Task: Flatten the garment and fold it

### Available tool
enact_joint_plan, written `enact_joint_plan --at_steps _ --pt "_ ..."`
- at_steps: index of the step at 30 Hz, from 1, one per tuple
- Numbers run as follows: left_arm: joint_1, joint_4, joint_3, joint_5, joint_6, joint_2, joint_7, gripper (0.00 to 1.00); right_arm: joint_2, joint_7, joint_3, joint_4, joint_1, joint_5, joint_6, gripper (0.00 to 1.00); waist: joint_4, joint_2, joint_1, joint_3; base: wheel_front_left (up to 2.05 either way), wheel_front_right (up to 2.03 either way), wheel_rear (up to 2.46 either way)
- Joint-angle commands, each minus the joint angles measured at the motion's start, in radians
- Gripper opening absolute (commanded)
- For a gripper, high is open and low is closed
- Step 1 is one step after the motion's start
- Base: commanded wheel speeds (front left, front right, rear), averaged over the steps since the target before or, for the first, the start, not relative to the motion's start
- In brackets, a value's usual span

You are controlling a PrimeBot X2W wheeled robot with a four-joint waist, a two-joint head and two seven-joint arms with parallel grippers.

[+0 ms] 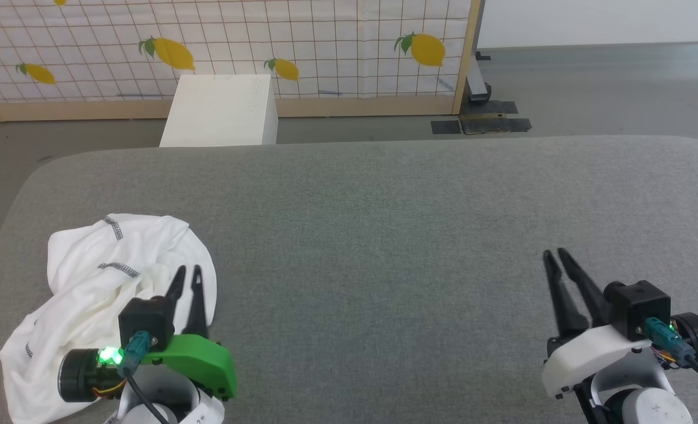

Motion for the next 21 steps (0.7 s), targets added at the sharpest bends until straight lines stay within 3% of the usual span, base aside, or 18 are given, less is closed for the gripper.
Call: enact_joint_plan --at_steps 1,21 --pt "0.000 0.000 -0.001 -0.001 0.000 0.000 0.000 1.00 0.000 0.000 0.000 0.000 0.000 0.000 0.000 1.00 0.000 0.0001 0.0000 0.000 0.00 0.00 0.00" --pt "-0.007 0.042 -0.025 -0.028 0.010 0.001 -0.042 1.00 0.000 -0.043 -0.010 0.047 0.006 0.052 0.000 1.00 0.000 0.0017 0.0000 0.000 0.00 0.00 0.00"
